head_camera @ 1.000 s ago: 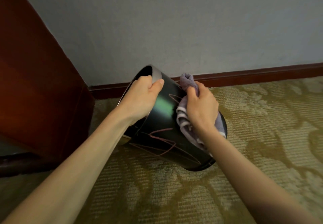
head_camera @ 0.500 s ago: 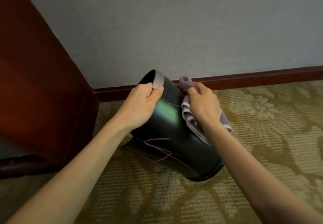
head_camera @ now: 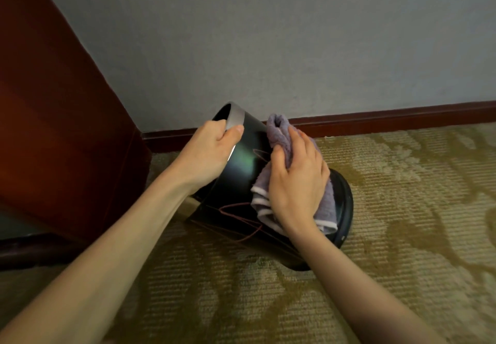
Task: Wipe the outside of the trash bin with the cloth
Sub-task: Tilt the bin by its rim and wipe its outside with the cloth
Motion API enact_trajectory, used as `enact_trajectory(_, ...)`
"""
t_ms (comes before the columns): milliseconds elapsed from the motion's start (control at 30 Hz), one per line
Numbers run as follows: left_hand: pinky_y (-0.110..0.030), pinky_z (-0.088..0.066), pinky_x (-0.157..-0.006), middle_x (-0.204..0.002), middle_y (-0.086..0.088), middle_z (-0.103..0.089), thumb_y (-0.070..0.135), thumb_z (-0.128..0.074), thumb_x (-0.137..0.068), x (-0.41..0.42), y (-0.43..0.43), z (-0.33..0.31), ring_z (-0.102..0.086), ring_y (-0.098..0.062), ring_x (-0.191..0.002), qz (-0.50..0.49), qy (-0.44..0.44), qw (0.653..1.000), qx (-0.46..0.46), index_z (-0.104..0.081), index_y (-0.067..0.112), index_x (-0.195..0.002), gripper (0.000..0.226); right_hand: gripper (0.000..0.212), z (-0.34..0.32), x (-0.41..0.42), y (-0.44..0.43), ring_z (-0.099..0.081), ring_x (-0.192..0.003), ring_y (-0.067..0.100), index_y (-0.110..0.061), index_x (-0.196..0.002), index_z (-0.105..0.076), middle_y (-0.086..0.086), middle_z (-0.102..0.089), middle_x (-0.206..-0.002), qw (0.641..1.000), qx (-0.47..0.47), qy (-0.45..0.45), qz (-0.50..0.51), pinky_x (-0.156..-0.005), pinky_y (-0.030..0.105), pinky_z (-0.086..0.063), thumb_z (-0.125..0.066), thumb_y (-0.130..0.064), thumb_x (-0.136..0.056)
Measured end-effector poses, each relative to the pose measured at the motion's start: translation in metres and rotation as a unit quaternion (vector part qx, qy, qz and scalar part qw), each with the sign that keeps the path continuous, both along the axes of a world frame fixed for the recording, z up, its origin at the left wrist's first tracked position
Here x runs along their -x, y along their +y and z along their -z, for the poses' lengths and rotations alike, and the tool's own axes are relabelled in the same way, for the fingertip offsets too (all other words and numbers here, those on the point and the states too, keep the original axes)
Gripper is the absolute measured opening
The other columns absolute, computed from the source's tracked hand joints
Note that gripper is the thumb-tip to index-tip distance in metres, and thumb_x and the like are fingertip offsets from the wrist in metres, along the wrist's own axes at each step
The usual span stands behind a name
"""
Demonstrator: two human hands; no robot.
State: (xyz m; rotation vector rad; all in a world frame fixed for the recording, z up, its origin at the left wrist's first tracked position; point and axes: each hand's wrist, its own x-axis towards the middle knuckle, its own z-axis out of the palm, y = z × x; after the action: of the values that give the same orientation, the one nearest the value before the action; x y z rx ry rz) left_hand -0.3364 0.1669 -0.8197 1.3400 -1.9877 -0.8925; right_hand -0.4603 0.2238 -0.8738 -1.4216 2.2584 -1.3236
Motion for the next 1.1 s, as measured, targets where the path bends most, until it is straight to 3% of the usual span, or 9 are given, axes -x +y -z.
enact_trajectory(133,-0.039,-0.032,-0.06,-0.069,-0.011,-0.043,0.026,-0.042,-0.101,-0.007,0.003,0.001,-0.042,-0.019,-0.062,0.009,0.012,1.0,-0.008,-0.045,-0.013,-0.079,0.045,0.039,-0.012,0.011,-0.023,-0.047,-0.122,0.023,-0.022,-0.126,-0.055,0.0,-0.057,-0.13,0.998,-0.052,-0.021,-0.026,-0.104,0.039,-0.026,-0.041,-0.033,-0.091)
enact_trajectory(267,-0.056,-0.042,-0.071,-0.077,-0.031,-0.056,0.033,-0.041,-0.098,-0.011,0.006,0.001,-0.053,-0.042,-0.069,0.024,0.025,0.999,-0.001,-0.049,-0.017,-0.087,0.051,0.022,-0.025,0.02,-0.05,-0.055,-0.102,0.035,-0.021,-0.088,-0.058,0.011,-0.067,-0.107,0.991,-0.114,-0.058,-0.051,-0.087,0.041,-0.032,-0.041,-0.035,-0.087)
enact_trajectory(367,-0.06,-0.044,-0.079,-0.09,-0.036,-0.06,0.04,-0.038,-0.091,-0.013,0.01,0.001,-0.059,-0.046,-0.084,0.024,0.033,0.999,-0.001,-0.051,-0.018,-0.093,0.06,0.028,-0.029,0.028,-0.074,-0.059,-0.1,0.037,-0.019,-0.083,-0.065,0.015,-0.067,-0.104,0.976,-0.179,-0.086,-0.089,-0.087,0.04,-0.04,-0.046,-0.04,-0.085)
enact_trajectory(467,-0.06,-0.044,-0.08,-0.093,-0.036,-0.06,0.041,-0.037,-0.092,-0.013,0.014,0.002,-0.06,-0.045,-0.086,0.029,0.032,0.999,-0.005,-0.051,-0.017,-0.094,0.06,0.031,-0.029,0.037,-0.098,-0.062,-0.1,0.034,-0.018,-0.062,-0.066,0.013,-0.069,-0.101,0.953,-0.227,-0.146,-0.141,-0.089,0.041,-0.048,-0.059,-0.044,-0.077)
enact_trajectory(633,-0.06,-0.044,-0.078,-0.091,-0.035,-0.061,0.031,-0.039,-0.101,-0.014,0.011,0.003,-0.061,-0.043,-0.082,0.016,0.02,1.0,0.004,-0.053,-0.016,-0.092,0.05,0.036,-0.026,0.037,-0.096,-0.06,-0.096,0.034,-0.017,-0.076,-0.065,0.013,-0.068,-0.102,0.959,-0.222,-0.101,-0.146,-0.086,0.043,-0.047,-0.051,-0.049,-0.075)
enact_trajectory(733,-0.053,-0.045,-0.071,-0.075,-0.028,-0.056,0.031,-0.041,-0.1,-0.007,0.008,0.001,-0.056,-0.034,-0.068,0.009,-0.006,1.0,0.025,-0.049,-0.01,-0.079,0.047,0.033,-0.026,0.034,-0.077,-0.058,-0.097,0.037,-0.027,-0.104,-0.066,0.012,-0.066,-0.11,0.978,-0.171,-0.057,-0.1,-0.079,0.038,-0.04,-0.045,-0.042,-0.084)
enact_trajectory(900,-0.041,-0.03,-0.06,-0.063,-0.008,-0.038,0.028,-0.043,-0.099,0.009,-0.008,-0.003,-0.037,-0.018,-0.059,-0.006,-0.034,0.999,0.037,-0.045,0.006,-0.07,0.037,0.04,-0.024,0.01,-0.038,-0.051,-0.118,0.028,-0.024,-0.125,-0.058,0.004,-0.06,-0.128,0.998,-0.021,0.02,-0.06,-0.097,0.039,-0.036,-0.044,-0.032,-0.089)
enact_trajectory(1033,-0.045,-0.037,-0.063,-0.069,-0.013,-0.049,0.03,-0.042,-0.1,0.011,-0.013,0.0,-0.045,-0.018,-0.064,-0.025,-0.025,0.999,0.02,-0.055,-0.01,-0.079,0.047,0.049,-0.011,-0.016,-0.006,-0.04,-0.133,0.02,-0.02,-0.136,-0.049,0.002,-0.048,-0.143,0.997,0.038,0.064,-0.023,-0.107,0.031,-0.022,-0.043,-0.035,-0.09)
enact_trajectory(1100,-0.038,-0.034,-0.061,-0.068,-0.011,-0.051,0.03,-0.041,-0.101,0.009,-0.011,0.0,-0.046,-0.019,-0.063,-0.025,-0.031,0.999,0.022,-0.056,-0.008,-0.079,0.046,0.049,-0.006,-0.024,0.003,-0.04,-0.133,0.022,-0.019,-0.136,-0.049,0.003,-0.047,-0.144,0.995,0.051,0.08,-0.012,-0.107,0.033,-0.023,-0.042,-0.035,-0.091)
